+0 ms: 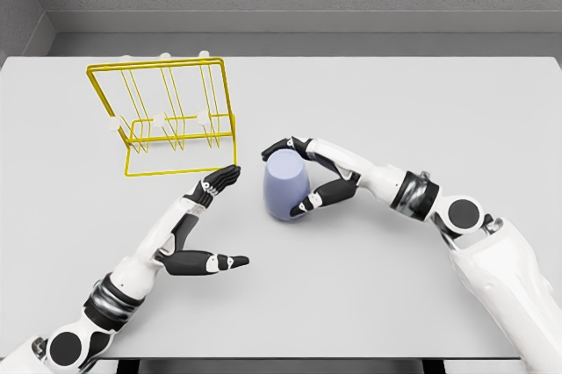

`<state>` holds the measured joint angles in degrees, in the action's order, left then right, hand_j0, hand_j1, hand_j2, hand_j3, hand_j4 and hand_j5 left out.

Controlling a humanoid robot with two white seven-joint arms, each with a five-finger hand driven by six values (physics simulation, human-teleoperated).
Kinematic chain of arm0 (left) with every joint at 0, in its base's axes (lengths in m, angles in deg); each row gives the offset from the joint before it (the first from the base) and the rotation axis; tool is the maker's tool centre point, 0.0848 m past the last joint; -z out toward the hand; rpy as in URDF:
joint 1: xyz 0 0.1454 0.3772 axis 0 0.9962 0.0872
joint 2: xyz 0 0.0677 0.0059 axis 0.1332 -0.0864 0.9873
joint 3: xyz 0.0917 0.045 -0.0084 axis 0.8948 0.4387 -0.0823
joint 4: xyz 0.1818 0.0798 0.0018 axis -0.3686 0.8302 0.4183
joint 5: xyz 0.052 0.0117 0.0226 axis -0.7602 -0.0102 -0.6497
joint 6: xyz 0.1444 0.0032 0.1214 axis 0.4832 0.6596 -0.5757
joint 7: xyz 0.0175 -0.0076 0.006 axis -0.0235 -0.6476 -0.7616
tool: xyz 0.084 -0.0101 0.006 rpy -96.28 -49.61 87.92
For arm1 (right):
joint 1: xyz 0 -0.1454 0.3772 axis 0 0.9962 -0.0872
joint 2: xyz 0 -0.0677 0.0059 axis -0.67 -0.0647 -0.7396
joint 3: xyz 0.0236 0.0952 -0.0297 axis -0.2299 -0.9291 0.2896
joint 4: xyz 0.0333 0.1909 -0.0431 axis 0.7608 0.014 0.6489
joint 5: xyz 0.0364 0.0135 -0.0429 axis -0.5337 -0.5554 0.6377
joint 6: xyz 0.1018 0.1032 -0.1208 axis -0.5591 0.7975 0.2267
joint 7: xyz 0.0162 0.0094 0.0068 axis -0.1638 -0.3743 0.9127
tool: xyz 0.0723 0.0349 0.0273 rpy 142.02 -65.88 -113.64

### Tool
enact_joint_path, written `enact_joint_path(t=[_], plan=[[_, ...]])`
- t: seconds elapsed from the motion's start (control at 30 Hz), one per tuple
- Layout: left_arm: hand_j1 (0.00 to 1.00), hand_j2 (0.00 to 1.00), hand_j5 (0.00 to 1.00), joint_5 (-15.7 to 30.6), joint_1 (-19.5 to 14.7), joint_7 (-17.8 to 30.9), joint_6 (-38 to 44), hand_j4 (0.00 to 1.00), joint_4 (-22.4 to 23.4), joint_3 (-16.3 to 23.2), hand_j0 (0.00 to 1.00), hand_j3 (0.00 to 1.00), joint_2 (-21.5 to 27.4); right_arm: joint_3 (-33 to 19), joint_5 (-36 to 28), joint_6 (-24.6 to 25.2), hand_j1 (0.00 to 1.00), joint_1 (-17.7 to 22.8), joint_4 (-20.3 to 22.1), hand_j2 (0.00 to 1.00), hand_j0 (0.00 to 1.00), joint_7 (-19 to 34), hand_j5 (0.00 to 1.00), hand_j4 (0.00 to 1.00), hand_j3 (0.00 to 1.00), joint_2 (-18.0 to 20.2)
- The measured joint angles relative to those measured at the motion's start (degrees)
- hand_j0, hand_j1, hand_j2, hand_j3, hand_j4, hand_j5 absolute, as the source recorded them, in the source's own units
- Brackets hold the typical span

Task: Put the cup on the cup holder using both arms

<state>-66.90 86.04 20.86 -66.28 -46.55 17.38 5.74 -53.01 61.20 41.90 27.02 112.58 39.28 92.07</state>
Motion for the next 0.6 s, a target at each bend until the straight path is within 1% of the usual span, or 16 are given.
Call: enact_joint_path(t=[0.07, 0.2, 0.37, 0.6], plan=[[1.00, 1.00, 1.00, 0.0, 0.0, 0.0, 0.0, 1.00, 0.0, 0.0, 1.00, 1.00, -0.1, 0.0, 0.0, -0.1, 0.92, 0.0, -0.2, 0.92, 0.92, 0.0, 0.92, 0.92, 0.92, 0.0], [1.00, 1.00, 1.00, 0.0, 0.0, 0.0, 0.0, 1.00, -0.1, 0.1, 1.00, 1.00, -0.3, 0.1, 0.0, -3.2, 1.00, 0.1, -1.5, 1.00, 1.00, 0.0, 1.00, 1.00, 1.00, 0.0], [1.00, 1.00, 1.00, 0.0, -0.4, 0.0, 0.0, 1.00, -0.1, 0.1, 1.00, 1.00, -1.0, 0.1, -0.1, -5.0, 1.00, -0.3, -3.0, 1.00, 1.00, 0.0, 1.00, 1.00, 1.00, -0.3], [1.00, 1.00, 1.00, -0.1, -0.8, 0.2, 0.0, 1.00, -0.1, 0.0, 1.00, 1.00, -1.4, 0.1, -0.2, -5.5, 1.00, -0.2, -4.2, 1.00, 1.00, 0.0, 1.00, 1.00, 1.00, -0.5]])
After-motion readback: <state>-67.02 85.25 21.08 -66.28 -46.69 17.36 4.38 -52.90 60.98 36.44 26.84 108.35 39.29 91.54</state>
